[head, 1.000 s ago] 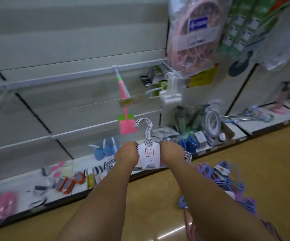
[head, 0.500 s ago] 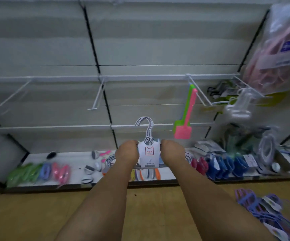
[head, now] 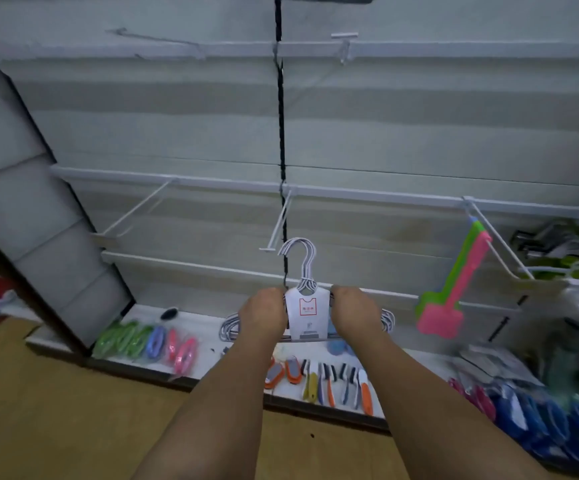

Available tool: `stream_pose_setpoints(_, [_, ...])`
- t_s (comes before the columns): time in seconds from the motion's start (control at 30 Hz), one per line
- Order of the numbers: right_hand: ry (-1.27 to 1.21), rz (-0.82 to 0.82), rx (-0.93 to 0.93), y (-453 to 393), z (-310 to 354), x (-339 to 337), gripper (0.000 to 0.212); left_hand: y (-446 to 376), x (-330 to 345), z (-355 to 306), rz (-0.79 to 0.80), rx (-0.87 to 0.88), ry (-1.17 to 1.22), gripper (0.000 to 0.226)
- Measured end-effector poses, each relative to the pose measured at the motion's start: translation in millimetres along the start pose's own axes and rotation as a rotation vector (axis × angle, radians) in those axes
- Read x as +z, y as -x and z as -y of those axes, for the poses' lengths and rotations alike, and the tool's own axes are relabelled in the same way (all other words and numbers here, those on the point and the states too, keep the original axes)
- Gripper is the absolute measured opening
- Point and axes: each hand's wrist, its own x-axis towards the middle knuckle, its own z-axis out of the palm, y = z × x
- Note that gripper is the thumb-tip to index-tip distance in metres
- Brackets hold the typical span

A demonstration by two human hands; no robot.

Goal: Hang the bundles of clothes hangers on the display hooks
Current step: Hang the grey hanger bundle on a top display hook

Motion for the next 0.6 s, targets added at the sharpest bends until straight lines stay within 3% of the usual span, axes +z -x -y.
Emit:
stream_pose_setpoints(0.3, [0.072, -0.29, -0.085, -40, 51, -54, 0.021, -36, -69, 22, -0.304, 0.094, 0.037, 0.025])
stream_pose_setpoints(0.6, [-0.011, -0.552, 0.036, -72, 117, -120, 0.022, -83, -163, 48, -0.518, 0.316, 0.039, 0.013])
